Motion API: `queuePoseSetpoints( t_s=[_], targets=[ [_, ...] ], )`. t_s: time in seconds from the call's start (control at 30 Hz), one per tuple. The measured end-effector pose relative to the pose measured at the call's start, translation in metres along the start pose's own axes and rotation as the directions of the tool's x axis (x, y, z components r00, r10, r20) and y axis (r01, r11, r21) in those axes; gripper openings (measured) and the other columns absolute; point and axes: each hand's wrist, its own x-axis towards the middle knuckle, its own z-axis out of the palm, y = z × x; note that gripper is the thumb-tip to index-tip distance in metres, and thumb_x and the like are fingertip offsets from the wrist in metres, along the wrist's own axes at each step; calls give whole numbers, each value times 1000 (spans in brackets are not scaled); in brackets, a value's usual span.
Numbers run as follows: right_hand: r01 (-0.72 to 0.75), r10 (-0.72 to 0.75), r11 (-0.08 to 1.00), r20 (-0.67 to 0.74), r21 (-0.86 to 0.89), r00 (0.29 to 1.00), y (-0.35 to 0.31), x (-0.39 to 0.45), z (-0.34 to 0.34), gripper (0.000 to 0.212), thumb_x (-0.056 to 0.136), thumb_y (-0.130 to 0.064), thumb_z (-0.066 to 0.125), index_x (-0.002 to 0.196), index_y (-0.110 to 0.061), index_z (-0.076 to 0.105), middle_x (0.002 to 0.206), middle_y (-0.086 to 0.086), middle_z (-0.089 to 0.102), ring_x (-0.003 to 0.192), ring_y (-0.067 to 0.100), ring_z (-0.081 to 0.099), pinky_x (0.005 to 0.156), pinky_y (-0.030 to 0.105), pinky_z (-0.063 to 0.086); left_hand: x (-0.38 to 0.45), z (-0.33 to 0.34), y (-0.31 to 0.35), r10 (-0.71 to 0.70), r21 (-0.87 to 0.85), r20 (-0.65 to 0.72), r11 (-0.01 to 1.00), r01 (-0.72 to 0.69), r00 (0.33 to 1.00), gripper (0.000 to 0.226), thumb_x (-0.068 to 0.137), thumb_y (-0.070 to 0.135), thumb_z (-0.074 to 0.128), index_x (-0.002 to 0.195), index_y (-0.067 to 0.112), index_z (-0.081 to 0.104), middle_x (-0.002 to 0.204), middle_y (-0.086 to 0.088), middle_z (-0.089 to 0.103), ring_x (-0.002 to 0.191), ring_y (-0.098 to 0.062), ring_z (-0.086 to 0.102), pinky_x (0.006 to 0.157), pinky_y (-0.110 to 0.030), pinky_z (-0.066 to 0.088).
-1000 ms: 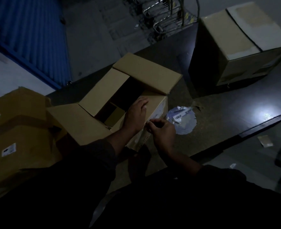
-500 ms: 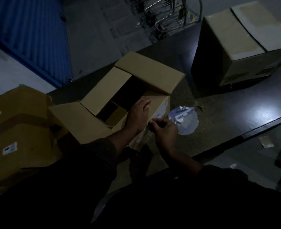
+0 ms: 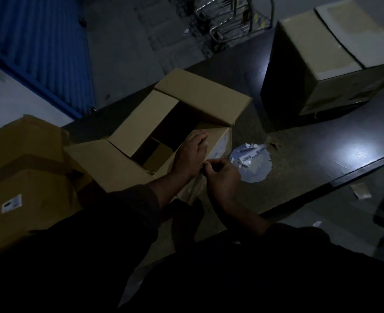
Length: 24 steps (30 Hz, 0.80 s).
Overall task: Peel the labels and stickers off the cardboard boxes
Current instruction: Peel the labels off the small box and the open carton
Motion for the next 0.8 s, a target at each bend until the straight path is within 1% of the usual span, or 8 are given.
queuePoseSetpoints(
  t_s=[0.07, 0.13, 0.23, 0.3, 0.47, 0.53, 0.63, 0.8],
  targets=[
    [-19, 19, 1000, 3, -11, 1000, -2, 1, 1, 9, 87, -19, 67, 89, -14, 75, 81, -5, 73, 74, 4, 67, 71, 26, 54, 1, 0, 0, -1, 7, -6, 1000, 1, 1000, 35, 101, 12, 47, 132, 3, 58, 137, -11, 56, 127, -20, 51, 103, -20, 35],
    [-36, 36, 999, 1, -26, 999, -2, 2, 4, 11, 86, -22, 66, 89, -15, 75, 82, -6, 73, 76, 6, 67, 74, 29, 55, 2, 0, -1, 3, 18, -12, 1000, -2, 1000, 35, 100, 12, 47, 132, 2, 59, 136, -11, 56, 125, -19, 51, 101, -17, 33],
    [-49, 47, 998, -34, -48, 998, -7, 1, 7, 12, 85, -22, 66, 86, -14, 75, 80, -5, 73, 75, 8, 67, 76, 31, 55, 3, 0, -2, 11, 7, -23, 1000, -11, 1000, 34, 100, 11, 48, 130, 1, 59, 135, -12, 57, 125, -21, 52, 102, -18, 34],
    [-66, 66, 997, -15, -27, 998, -7, 3, 8, 12, 83, -21, 65, 83, -15, 75, 77, -5, 72, 73, 8, 67, 74, 33, 56, 4, 0, -1, 5, 2, -29, 1000, -5, 1000, 34, 100, 12, 48, 130, 2, 60, 135, -12, 57, 124, -20, 52, 102, -18, 34],
    [-284, 277, 954, 77, 92, 958, 5, 8, 4, 8, 83, -17, 69, 78, -20, 73, 77, 0, 74, 75, 16, 72, 78, 45, 61, 3, 0, 2, -14, -23, -34, 1000, 13, 999, 35, 100, 12, 48, 132, 3, 59, 136, -10, 57, 126, -18, 51, 101, -16, 33],
    [-219, 212, 972, 91, 80, 973, 9, 3, 2, 10, 85, -13, 68, 83, -20, 75, 80, -1, 75, 77, 14, 72, 80, 43, 61, 3, 1, 0, -33, -33, -38, 999, 31, 999, 35, 100, 13, 49, 132, 4, 60, 137, -10, 57, 126, -18, 51, 101, -16, 33],
    [-132, 124, 988, 99, 80, 987, 8, -2, -1, 10, 85, -17, 70, 91, -16, 78, 81, -3, 76, 76, 10, 72, 79, 41, 61, 3, 0, -2, -38, -47, -54, 998, 35, 998, 34, 100, 12, 49, 131, 3, 60, 136, -10, 58, 126, -18, 52, 102, -17, 34],
    [-102, 94, 991, 89, 87, 992, 1, -1, -3, 10, 86, -18, 71, 93, -15, 78, 79, -5, 76, 72, 7, 72, 77, 40, 62, 4, 0, -2, -20, -54, -63, 998, 17, 998, 33, 99, 10, 50, 129, 1, 61, 134, -12, 59, 125, -20, 53, 103, -19, 35]
  ],
)
